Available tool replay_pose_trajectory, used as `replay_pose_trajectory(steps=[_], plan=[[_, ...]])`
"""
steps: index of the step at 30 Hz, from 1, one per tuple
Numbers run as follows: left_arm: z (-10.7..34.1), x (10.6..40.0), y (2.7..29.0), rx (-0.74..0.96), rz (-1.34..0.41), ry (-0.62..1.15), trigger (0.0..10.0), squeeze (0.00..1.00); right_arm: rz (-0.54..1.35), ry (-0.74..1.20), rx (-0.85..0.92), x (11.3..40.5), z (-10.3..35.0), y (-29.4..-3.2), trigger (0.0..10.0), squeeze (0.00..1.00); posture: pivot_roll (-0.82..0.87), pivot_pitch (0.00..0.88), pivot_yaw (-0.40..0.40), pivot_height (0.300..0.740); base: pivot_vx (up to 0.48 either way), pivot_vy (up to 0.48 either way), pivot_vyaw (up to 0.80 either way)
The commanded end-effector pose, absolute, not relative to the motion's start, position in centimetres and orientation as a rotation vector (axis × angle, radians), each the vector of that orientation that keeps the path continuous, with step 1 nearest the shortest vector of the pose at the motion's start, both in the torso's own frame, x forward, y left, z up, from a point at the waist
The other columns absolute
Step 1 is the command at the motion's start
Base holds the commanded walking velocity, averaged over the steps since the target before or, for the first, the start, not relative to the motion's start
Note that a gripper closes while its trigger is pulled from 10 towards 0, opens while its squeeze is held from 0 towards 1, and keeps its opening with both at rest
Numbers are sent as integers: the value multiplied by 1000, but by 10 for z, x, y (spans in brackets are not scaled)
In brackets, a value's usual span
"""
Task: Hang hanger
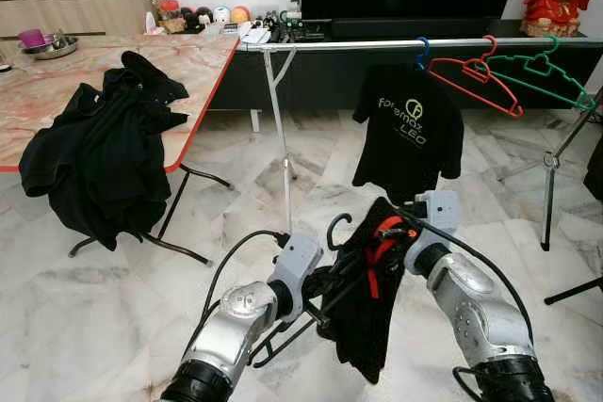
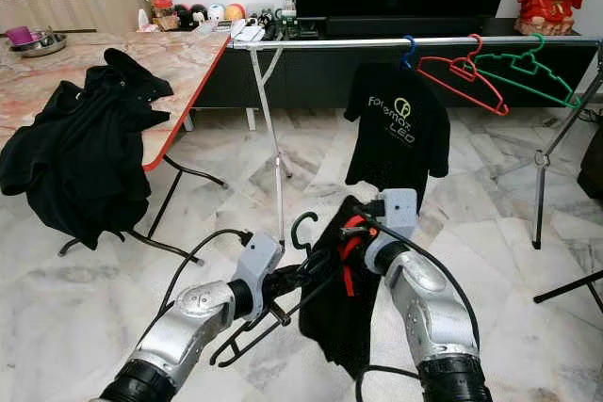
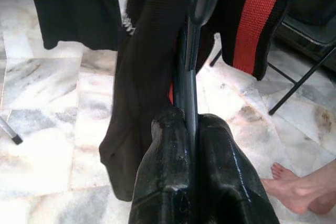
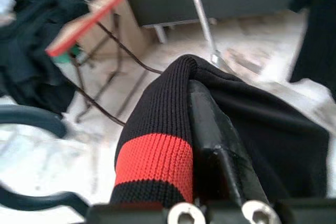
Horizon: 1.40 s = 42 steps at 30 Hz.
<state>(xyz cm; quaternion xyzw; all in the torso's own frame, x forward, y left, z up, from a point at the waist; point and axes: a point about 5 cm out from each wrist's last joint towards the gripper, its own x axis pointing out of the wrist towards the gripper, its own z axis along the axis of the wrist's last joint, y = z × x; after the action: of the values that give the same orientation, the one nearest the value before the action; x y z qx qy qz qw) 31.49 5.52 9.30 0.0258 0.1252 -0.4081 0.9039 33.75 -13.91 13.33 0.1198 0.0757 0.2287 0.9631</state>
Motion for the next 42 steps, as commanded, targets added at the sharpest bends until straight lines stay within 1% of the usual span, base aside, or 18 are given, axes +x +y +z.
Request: replay_pose_trajectory(steps=[1, 5, 6, 9, 11, 15, 18, 21, 23, 24, 27, 28, 29, 35, 36, 39, 42], plan=[[98, 317, 52, 50, -852, 249, 10000, 0, 521, 103, 258, 336, 146, -131, 10000, 0, 46, 39, 4, 740, 0, 0, 0], [99, 318, 51, 48, -833, 233, 10000, 0, 568, 100, 320, 334, 152, -122, 10000, 0, 44, 38, 4, 740, 0, 0, 0], [99, 318, 49, 41, -838, 232, 10000, 0, 609, 90, 350, 331, 156, -117, 10000, 0, 45, 39, 3, 740, 0, 0, 0], [100, 317, 47, 29, -849, 231, 10000, 0, 644, 81, 388, 327, 160, -112, 10000, 0, 45, 39, 3, 740, 0, 0, 0], [101, 317, 46, 21, -854, 228, 10000, 0, 653, 83, 391, 325, 160, -111, 10000, 0, 41, 41, 4, 740, 0, 0, 0], [102, 316, 44, 0, -867, 230, 10000, 0, 714, 93, 316, 319, 157, -107, 10000, 0, 45, 42, 4, 740, 0, 0, 0], [99, 314, 43, 9, -880, 250, 10000, 0, 751, 84, 334, 315, 163, -103, 10000, 0, 41, 43, 4, 740, 0, 0, 0], [95, 312, 45, 24, -881, 273, 10000, 0, 695, 48, 327, 320, 168, -109, 10000, 0, 41, 43, 3, 740, 0, 0, 0], [90, 310, 47, 54, -882, 295, 10000, 0, 593, 54, 317, 329, 165, -121, 10000, 0, 43, 42, 4, 740, 0, 0, 0], [89, 310, 48, 61, -881, 298, 10000, 0, 575, 56, 313, 331, 164, -123, 10000, 0, 44, 42, 3, 740, 0, 0, 0], [89, 310, 49, 58, -871, 300, 10000, 0, 564, 61, 321, 331, 163, -125, 10000, 0, 46, 42, 2, 740, 0, 0, 0], [89, 311, 50, 54, -864, 297, 10000, 0, 586, 62, 322, 330, 164, -124, 10000, 0, 46, 42, 2, 740, 0, 0, 0], [91, 313, 50, 42, -850, 279, 10000, 0, 631, 62, 310, 326, 165, -121, 10000, 0, 42, 43, 1, 740, 0, 0, 0], [102, 317, 45, -8, -845, 230, 10000, 0, 692, 88, 299, 317, 161, -114, 10000, 0, 40, 42, 3, 740, 0, 0, 0], [106, 318, 43, -41, -848, 208, 10000, 0, 707, 93, 300, 315, 160, -112, 10000, 0, 41, 42, 3, 740, 0, 0, 0], [112, 318, 42, -91, -846, 179, 10000, 0, 709, 98, 296, 314, 158, -112, 10000, 0, 40, 42, 3, 740, 0, 0, 0], [120, 320, 44, -176, -827, 133, 10000, 0, 681, 132, 271, 314, 148, -118, 10000, 0, 41, 42, 1, 740, 0, 0, 0]])
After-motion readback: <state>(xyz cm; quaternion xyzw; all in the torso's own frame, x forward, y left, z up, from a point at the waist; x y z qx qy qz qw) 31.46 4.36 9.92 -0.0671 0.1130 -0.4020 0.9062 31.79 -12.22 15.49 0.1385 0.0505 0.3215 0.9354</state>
